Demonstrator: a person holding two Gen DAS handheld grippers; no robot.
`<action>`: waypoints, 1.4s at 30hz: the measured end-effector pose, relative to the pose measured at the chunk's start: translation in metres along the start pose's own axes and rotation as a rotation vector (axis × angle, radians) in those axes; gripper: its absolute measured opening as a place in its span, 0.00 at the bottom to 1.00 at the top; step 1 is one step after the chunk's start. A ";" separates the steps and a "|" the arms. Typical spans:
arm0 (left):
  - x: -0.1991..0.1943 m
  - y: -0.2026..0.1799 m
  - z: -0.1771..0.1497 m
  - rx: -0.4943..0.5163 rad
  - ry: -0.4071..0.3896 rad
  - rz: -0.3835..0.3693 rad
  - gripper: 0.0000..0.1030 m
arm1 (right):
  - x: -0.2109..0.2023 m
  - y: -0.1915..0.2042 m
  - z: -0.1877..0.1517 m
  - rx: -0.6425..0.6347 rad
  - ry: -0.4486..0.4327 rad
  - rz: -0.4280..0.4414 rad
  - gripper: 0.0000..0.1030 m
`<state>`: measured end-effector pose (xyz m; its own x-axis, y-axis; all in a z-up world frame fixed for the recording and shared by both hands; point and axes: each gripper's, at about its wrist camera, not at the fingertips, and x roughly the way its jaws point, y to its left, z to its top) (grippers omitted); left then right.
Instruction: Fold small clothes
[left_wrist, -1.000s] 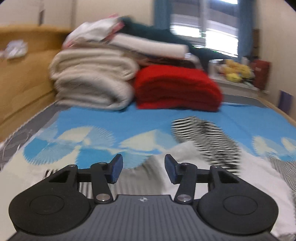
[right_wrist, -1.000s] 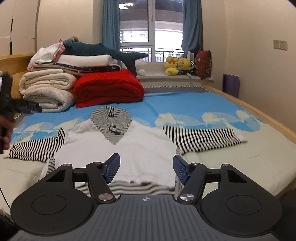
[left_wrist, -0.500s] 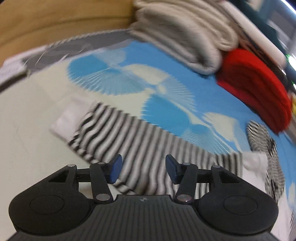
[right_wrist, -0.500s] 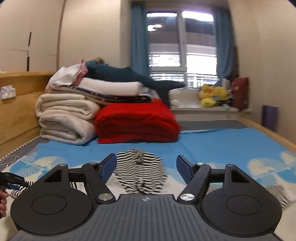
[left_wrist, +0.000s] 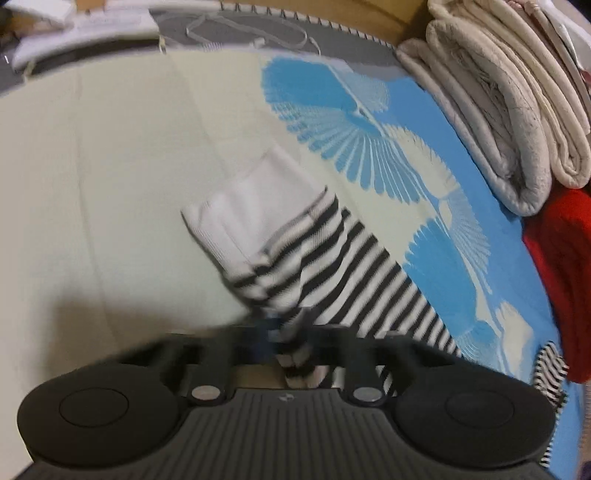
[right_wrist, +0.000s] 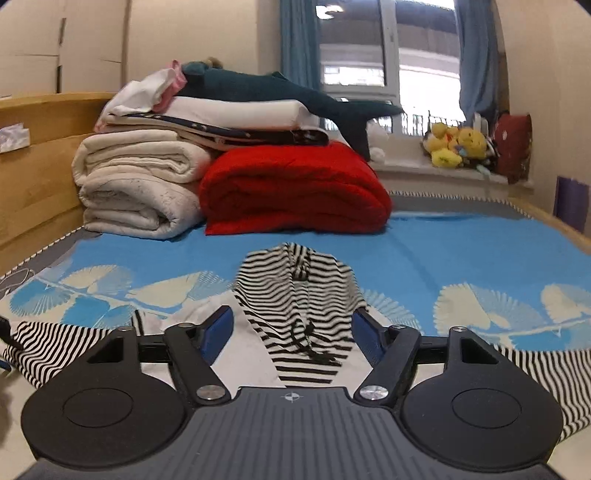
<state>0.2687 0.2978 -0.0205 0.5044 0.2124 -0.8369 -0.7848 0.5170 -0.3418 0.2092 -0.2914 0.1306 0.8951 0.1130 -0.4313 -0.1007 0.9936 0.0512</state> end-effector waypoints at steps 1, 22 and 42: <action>-0.006 -0.008 -0.002 0.024 -0.029 0.011 0.03 | 0.003 -0.004 0.002 0.013 0.012 -0.003 0.52; -0.130 -0.158 -0.197 0.550 0.159 -0.472 0.41 | 0.013 -0.104 -0.020 0.442 0.244 -0.168 0.37; -0.078 -0.193 -0.160 0.493 0.142 -0.272 0.41 | 0.090 -0.003 -0.044 0.410 0.512 0.096 0.67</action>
<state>0.3237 0.0485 0.0421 0.5844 -0.0776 -0.8078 -0.3561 0.8699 -0.3412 0.2712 -0.2840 0.0518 0.5607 0.2884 -0.7761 0.0943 0.9090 0.4059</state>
